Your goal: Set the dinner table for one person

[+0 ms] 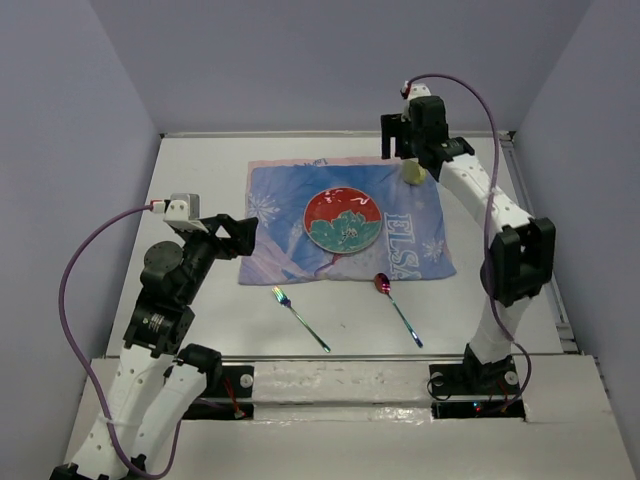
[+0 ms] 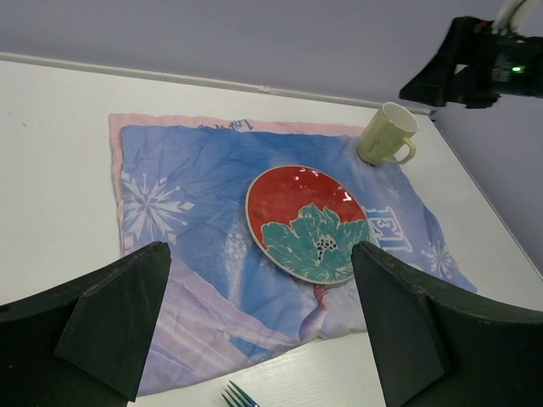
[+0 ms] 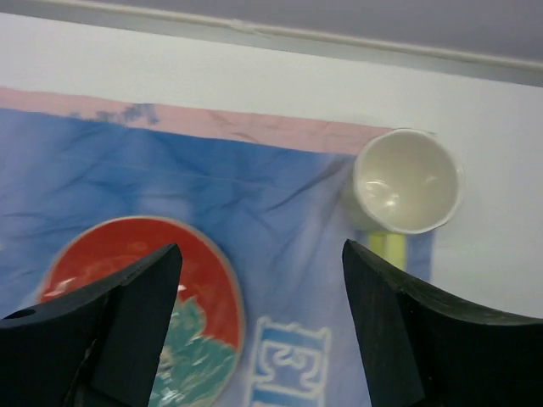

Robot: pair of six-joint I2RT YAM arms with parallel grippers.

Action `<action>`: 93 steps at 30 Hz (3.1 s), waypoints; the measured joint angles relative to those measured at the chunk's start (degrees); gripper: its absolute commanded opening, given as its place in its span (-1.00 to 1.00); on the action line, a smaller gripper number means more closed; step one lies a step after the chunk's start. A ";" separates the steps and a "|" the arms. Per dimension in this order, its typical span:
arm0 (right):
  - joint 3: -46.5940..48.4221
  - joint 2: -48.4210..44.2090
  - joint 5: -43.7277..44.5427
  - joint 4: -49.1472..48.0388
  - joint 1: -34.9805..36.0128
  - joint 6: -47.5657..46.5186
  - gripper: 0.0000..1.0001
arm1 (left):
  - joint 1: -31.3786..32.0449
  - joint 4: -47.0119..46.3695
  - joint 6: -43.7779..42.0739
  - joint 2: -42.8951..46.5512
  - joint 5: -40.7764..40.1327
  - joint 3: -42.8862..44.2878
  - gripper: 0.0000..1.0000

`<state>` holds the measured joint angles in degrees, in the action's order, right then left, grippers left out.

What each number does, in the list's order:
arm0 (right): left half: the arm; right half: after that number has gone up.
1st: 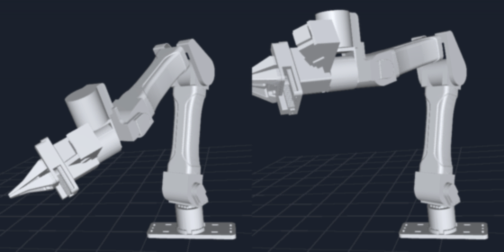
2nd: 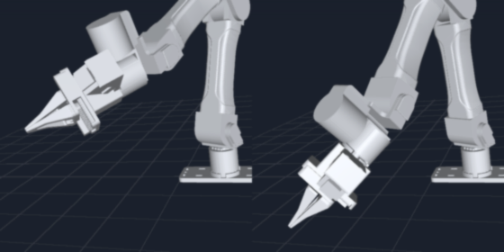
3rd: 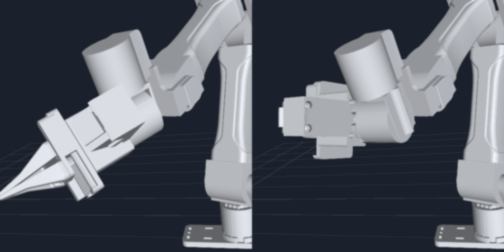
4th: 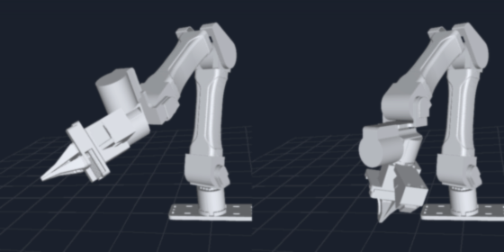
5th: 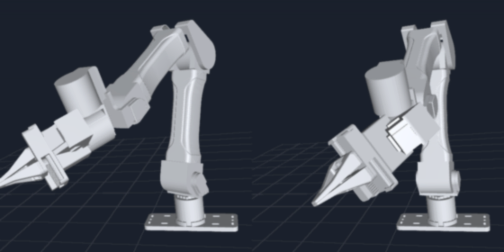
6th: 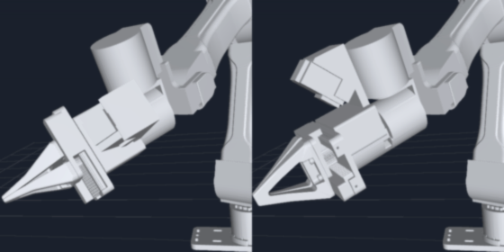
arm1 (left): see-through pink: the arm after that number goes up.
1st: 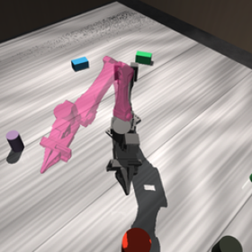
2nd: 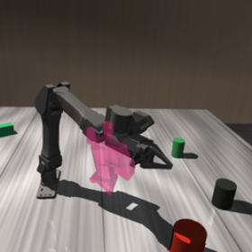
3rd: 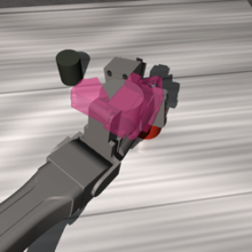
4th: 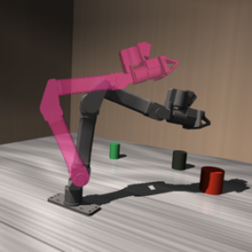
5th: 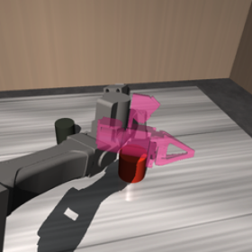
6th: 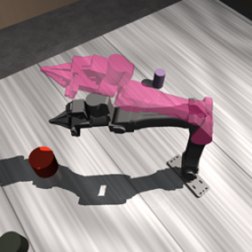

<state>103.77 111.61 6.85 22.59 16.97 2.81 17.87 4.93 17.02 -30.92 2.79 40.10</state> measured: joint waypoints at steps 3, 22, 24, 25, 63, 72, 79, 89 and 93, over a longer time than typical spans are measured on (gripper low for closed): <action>-12.52 -12.41 -3.43 -5.62 4.39 4.39 0.28 | 0.00 0.04 0.02 0.33 0.00 0.00 0.98; -43.32 -14.47 11.50 -11.37 55.56 24.81 -0.15 | 0.00 0.02 0.04 2.93 0.04 0.00 0.98; -42.56 -12.55 11.98 -11.04 56.37 25.75 -0.14 | 0.00 0.02 0.04 2.93 0.09 0.00 0.98; -42.23 -11.67 12.20 -10.93 56.78 26.05 -0.14 | 0.00 0.02 0.04 2.93 0.15 0.00 0.98; -5.01 9.66 24.30 -10.23 37.62 32.87 -1.00 | 0.02 0.04 0.22 5.55 0.76 0.00 0.98; -1.81 18.67 19.63 -9.29 34.64 36.06 -1.00 | 0.79 0.07 0.22 5.66 0.07 0.00 0.98; 0.20 20.94 16.72 -9.77 34.25 37.73 -0.43 | 0.81 0.07 0.22 5.66 -0.02 0.00 0.98; 1.29 21.70 15.63 -9.64 33.97 37.92 -0.23 | 0.81 0.07 0.22 5.66 -0.02 0.00 0.98; 1.49 20.59 15.10 -9.25 33.92 36.20 -0.23 | 0.81 0.07 0.22 5.66 -0.02 0.00 0.98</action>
<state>105.25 132.20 21.96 13.34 50.89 39.00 18.68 4.99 17.23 -25.26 2.76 40.10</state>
